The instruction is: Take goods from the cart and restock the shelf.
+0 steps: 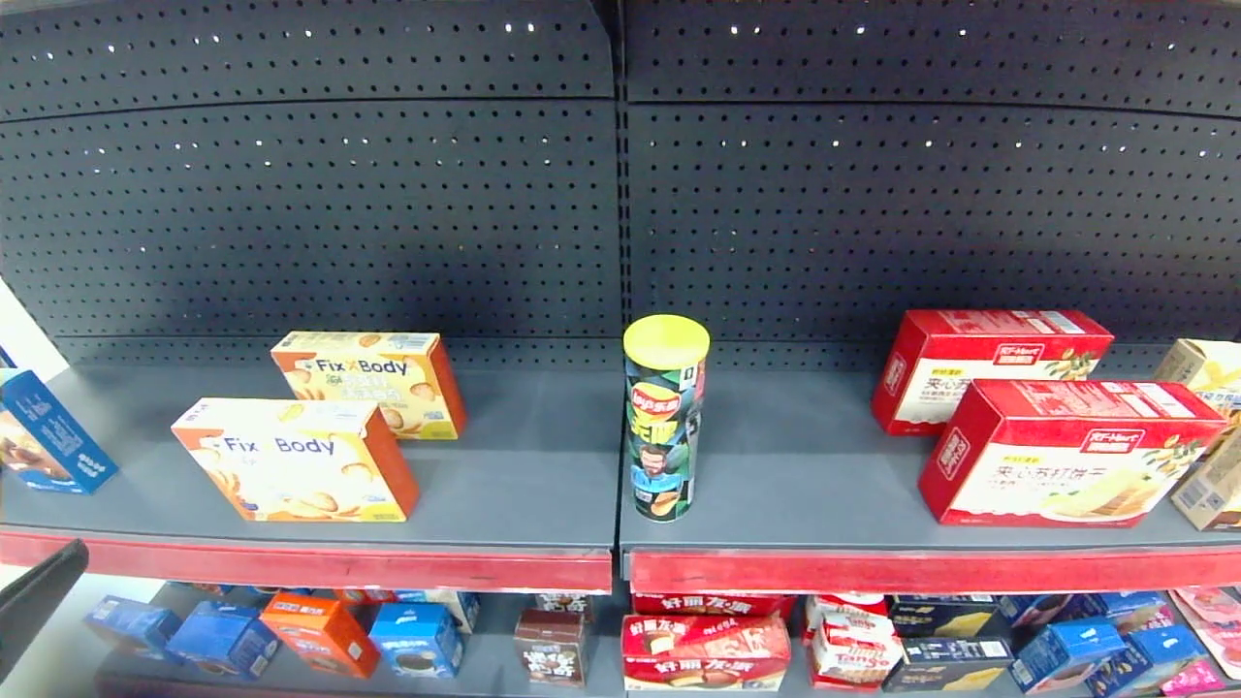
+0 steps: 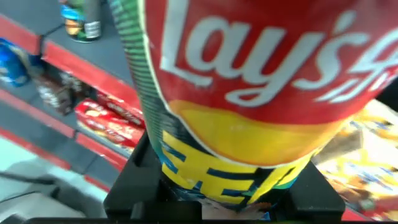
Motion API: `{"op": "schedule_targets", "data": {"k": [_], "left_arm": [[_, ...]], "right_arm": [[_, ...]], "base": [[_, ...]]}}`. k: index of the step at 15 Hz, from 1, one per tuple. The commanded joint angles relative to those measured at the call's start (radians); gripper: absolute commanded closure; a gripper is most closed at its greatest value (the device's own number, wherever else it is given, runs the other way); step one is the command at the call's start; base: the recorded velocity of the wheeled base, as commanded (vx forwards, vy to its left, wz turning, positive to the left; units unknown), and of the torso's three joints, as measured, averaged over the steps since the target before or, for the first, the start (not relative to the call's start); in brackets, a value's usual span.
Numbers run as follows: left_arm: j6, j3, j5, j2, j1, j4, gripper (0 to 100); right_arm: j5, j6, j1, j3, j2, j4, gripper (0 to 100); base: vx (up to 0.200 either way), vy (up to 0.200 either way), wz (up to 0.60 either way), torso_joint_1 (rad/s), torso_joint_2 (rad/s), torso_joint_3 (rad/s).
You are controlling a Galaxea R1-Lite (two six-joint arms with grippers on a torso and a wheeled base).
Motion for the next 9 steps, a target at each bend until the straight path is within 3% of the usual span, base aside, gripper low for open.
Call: {"op": "schedule_targets", "data": {"k": [1,3,9], "left_arm": [[0.000,-0.002,0.000,0.001,0.000,-0.001,0],[0.000,-0.003,0.000,0.001,0.000,-0.001,0],[0.000,0.003,0.000,-0.014,0.000,-0.001,0]], "right_arm": [[-0.018,-0.023,0.089,0.012,-0.005,0.002,100],[-0.052,-0.101,0.114,0.031,-0.005,-0.001,100],[-0.056,-0.112,0.121,0.048,-0.014,-0.001,100]], "base": [[0.000,0.000,0.00,0.000,0.00,0.000],[0.000,0.000,0.00,0.000,0.00,0.000],[0.000,0.000,0.60,0.003,0.00,0.002]]}}
